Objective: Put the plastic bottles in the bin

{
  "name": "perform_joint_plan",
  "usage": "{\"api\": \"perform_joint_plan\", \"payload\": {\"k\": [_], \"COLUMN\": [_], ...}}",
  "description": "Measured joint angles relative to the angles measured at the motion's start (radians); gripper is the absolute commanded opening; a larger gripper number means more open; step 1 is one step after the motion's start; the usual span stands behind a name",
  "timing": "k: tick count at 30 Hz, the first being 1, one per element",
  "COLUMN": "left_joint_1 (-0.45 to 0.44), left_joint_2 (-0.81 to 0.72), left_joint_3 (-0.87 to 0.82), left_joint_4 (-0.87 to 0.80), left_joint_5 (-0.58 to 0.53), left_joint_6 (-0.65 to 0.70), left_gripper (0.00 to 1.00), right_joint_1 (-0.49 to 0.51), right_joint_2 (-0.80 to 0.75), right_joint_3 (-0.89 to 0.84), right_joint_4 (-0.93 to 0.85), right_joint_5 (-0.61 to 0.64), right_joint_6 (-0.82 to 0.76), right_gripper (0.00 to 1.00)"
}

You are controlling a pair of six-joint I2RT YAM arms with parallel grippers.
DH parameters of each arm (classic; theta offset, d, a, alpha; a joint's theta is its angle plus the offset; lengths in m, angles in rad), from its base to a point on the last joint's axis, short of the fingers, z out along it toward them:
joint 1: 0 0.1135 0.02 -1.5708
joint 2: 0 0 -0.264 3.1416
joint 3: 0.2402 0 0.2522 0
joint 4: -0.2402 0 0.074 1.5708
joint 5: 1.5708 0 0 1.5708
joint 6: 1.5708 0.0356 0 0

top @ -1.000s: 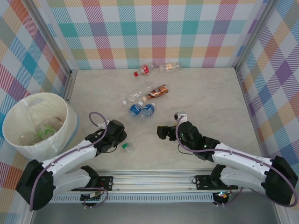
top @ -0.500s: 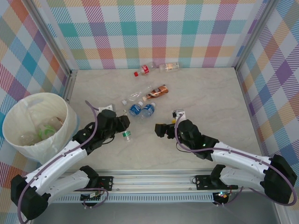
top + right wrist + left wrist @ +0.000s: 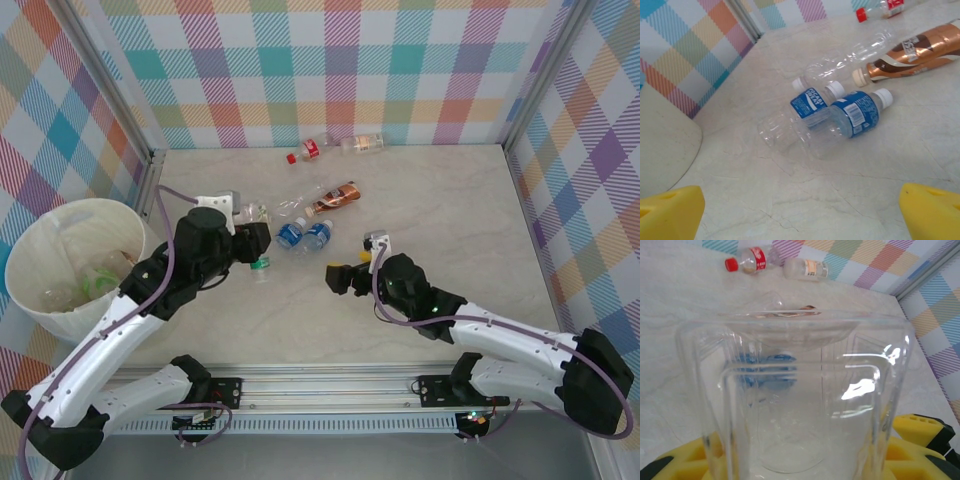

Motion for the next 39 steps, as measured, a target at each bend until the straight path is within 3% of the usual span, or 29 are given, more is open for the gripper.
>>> {"api": "perform_joint_plan", "payload": {"k": [6, 15, 24, 29, 34, 39], "left_joint_1": [0.000, 0.000, 0.028, 0.169, 0.484, 0.713], "left_joint_2": [-0.011, -0.020, -0.011, -0.018, 0.035, 0.079], "left_joint_3": [0.169, 0.317, 0.380, 0.381, 0.393, 0.332], "left_joint_4": [-0.146, -0.286, -0.315, -0.280, -0.297, -0.288], "left_joint_5": [-0.090, -0.305, -0.800, -0.895, -0.734, -0.629], "left_joint_6": [0.059, 0.099, 0.211, 0.275, 0.251, 0.232], "left_gripper": [0.00, 0.00, 0.00, 0.00, 0.00, 0.00], "right_joint_1": [0.006, 0.014, 0.018, 0.019, 0.025, 0.033], "right_joint_2": [0.056, 0.141, 0.154, 0.154, 0.153, 0.132], "right_joint_3": [0.035, 0.062, 0.075, 0.075, 0.075, 0.075], "right_joint_4": [0.058, 0.134, 0.146, 0.145, 0.145, 0.133], "right_joint_5": [-0.095, -0.124, -0.125, -0.124, -0.124, -0.123], "right_joint_6": [-0.071, -0.145, -0.164, -0.164, -0.164, -0.163], "right_gripper": [1.00, 1.00, 1.00, 1.00, 1.00, 1.00]}}
